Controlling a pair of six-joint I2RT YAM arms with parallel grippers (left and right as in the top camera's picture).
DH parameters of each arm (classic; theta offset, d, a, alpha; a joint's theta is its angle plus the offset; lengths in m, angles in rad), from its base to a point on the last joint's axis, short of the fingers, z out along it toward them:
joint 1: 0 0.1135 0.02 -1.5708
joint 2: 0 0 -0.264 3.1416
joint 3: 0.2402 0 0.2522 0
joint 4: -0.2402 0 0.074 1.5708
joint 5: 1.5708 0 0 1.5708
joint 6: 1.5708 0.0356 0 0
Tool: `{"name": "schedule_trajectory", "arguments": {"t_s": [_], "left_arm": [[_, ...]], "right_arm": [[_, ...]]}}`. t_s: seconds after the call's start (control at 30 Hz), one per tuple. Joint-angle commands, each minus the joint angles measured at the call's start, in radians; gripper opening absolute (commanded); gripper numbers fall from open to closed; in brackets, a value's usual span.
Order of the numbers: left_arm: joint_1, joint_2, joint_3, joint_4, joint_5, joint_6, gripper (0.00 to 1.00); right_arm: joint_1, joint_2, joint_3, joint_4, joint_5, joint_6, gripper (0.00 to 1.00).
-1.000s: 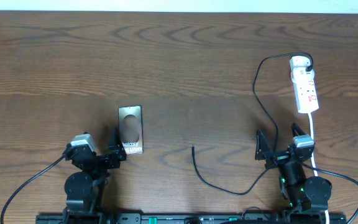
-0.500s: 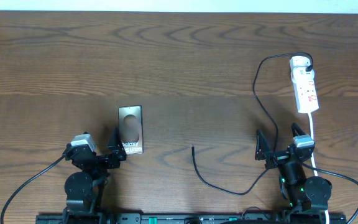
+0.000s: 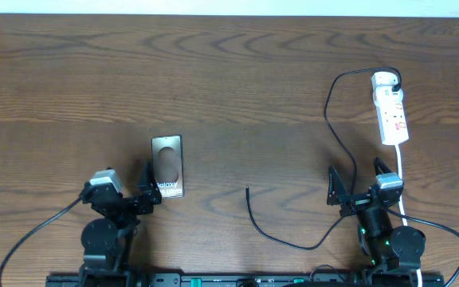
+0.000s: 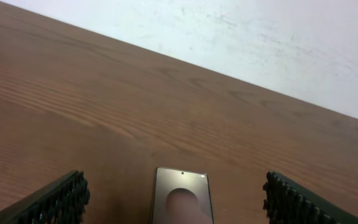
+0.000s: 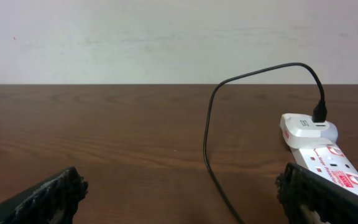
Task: Plug charger to phone and switch on socket
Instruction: 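Move the left gripper over the silver Galaxy phone and lower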
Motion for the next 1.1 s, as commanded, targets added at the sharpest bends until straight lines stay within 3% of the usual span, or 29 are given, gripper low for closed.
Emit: {"name": "schedule_trajectory", "arguments": {"t_s": [0.0, 0.37, 0.7, 1.07], "left_arm": [[-0.002, 0.105, 0.129, 0.004, 0.035, 0.056, 0.89], [-0.002, 0.687, 0.594, -0.134, 0.108, 0.13, 0.89], [-0.002, 1.151, 1.127, -0.647, 0.134, 0.18, 0.89], [-0.002, 1.279, 1.166, -0.787, 0.134, 0.178, 0.89]], "right_arm": [[0.009, 0.002, -0.001, -0.005, 0.004, 0.008, 0.99], [0.009, 0.002, -0.001, -0.005, 0.004, 0.008, 0.99], [0.009, 0.002, -0.001, -0.005, 0.004, 0.008, 0.99], [0.009, 0.002, -0.001, -0.005, 0.004, 0.008, 0.99]]}}
